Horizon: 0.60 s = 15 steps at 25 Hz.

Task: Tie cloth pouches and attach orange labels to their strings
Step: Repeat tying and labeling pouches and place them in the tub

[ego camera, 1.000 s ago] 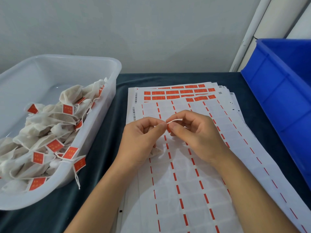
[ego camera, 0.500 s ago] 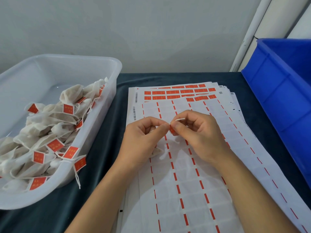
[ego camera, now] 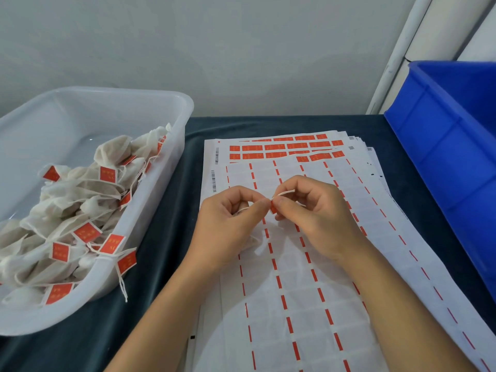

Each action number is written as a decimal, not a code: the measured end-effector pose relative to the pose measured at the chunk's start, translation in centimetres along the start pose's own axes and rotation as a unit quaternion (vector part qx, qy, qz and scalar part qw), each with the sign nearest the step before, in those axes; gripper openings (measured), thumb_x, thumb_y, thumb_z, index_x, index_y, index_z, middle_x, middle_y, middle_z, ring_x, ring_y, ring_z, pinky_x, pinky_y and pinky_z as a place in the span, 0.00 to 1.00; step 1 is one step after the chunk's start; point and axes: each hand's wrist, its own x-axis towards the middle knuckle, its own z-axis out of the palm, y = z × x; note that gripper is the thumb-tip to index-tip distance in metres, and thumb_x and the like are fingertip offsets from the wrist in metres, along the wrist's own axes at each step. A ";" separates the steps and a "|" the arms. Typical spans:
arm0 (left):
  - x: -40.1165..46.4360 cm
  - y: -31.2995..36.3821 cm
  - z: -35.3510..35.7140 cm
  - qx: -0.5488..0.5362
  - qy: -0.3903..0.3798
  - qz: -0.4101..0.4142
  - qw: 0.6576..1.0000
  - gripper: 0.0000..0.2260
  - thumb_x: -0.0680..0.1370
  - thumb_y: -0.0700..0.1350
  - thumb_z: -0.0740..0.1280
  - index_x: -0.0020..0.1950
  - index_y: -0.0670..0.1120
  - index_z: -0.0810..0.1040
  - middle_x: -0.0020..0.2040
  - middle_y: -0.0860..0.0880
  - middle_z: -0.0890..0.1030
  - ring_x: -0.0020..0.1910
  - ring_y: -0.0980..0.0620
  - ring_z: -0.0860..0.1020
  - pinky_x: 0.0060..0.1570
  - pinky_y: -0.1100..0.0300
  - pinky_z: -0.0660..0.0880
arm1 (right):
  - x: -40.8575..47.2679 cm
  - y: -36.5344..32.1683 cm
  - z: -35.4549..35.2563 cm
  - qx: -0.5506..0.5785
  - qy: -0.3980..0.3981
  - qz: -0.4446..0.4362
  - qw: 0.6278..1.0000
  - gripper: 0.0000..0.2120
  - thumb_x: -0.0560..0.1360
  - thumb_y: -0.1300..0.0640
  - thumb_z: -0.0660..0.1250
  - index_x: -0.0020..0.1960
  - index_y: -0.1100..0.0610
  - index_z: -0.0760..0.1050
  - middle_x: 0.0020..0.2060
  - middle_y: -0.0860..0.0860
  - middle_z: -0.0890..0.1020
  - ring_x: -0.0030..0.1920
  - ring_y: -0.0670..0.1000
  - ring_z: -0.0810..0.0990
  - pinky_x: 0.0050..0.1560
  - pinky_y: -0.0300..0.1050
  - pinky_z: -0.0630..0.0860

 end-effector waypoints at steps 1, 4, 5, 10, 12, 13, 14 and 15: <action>0.0 -0.1 0.0 0.003 -0.002 0.003 1.000 0.06 0.80 0.48 0.74 0.44 0.57 0.86 0.29 0.56 0.79 0.28 0.58 0.76 0.39 0.58 0.78 | 0.0 0.0 0.0 -0.003 0.003 -0.001 1.000 0.06 0.80 0.58 0.69 0.46 0.50 0.81 0.39 0.42 0.84 0.45 0.48 0.84 0.46 0.40 0.83; 0.1 -0.3 0.0 0.010 -0.001 0.003 1.000 0.06 0.80 0.47 0.74 0.44 0.57 0.85 0.28 0.54 0.77 0.28 0.56 0.75 0.40 0.57 0.78 | 0.0 -0.1 -0.1 0.000 0.007 -0.001 1.000 0.06 0.80 0.59 0.69 0.46 0.51 0.81 0.39 0.43 0.84 0.44 0.48 0.84 0.46 0.40 0.83; 0.1 -0.3 0.0 0.012 -0.001 0.003 1.000 0.06 0.80 0.47 0.74 0.44 0.57 0.85 0.28 0.54 0.78 0.28 0.56 0.76 0.41 0.57 0.78 | 0.0 -0.1 -0.1 0.006 0.006 0.001 1.000 0.06 0.80 0.60 0.69 0.46 0.51 0.81 0.39 0.43 0.84 0.45 0.48 0.84 0.45 0.40 0.83; 0.3 -0.7 0.0 0.022 0.002 0.017 1.000 0.06 0.81 0.49 0.73 0.45 0.58 0.85 0.29 0.55 0.79 0.28 0.56 0.76 0.38 0.62 0.79 | 0.0 0.0 0.2 0.010 0.002 0.009 1.000 0.04 0.80 0.59 0.69 0.48 0.53 0.81 0.40 0.44 0.83 0.46 0.50 0.83 0.47 0.48 0.85; 0.3 -0.8 0.0 0.031 0.000 0.021 0.999 0.06 0.81 0.50 0.73 0.45 0.59 0.84 0.29 0.55 0.79 0.27 0.57 0.76 0.38 0.65 0.79 | 0.0 -0.1 0.2 0.000 -0.001 0.007 1.000 0.04 0.80 0.59 0.69 0.48 0.53 0.81 0.40 0.43 0.83 0.46 0.49 0.83 0.48 0.49 0.85; 0.3 -0.9 0.0 0.034 -0.004 0.022 0.999 0.06 0.81 0.49 0.72 0.45 0.59 0.84 0.28 0.55 0.78 0.27 0.56 0.76 0.38 0.66 0.79 | 0.0 -0.2 0.1 -0.004 -0.003 0.004 1.000 0.04 0.80 0.60 0.69 0.47 0.53 0.81 0.40 0.43 0.83 0.46 0.50 0.83 0.48 0.48 0.85; 0.2 -0.9 0.0 0.034 -0.010 0.022 0.999 0.06 0.81 0.49 0.72 0.45 0.59 0.84 0.28 0.55 0.77 0.26 0.55 0.75 0.37 0.66 0.79 | 0.0 -0.2 0.1 -0.006 -0.005 0.001 1.000 0.04 0.80 0.60 0.69 0.47 0.53 0.81 0.39 0.44 0.83 0.45 0.50 0.83 0.48 0.48 0.85; 0.2 -0.9 0.0 0.033 -0.016 0.021 0.999 0.06 0.81 0.48 0.72 0.45 0.58 0.84 0.27 0.54 0.77 0.26 0.55 0.74 0.36 0.65 0.79 | -0.1 -0.2 0.0 -0.006 -0.006 -0.002 1.000 0.05 0.80 0.61 0.69 0.47 0.53 0.81 0.39 0.44 0.83 0.45 0.50 0.83 0.48 0.47 0.84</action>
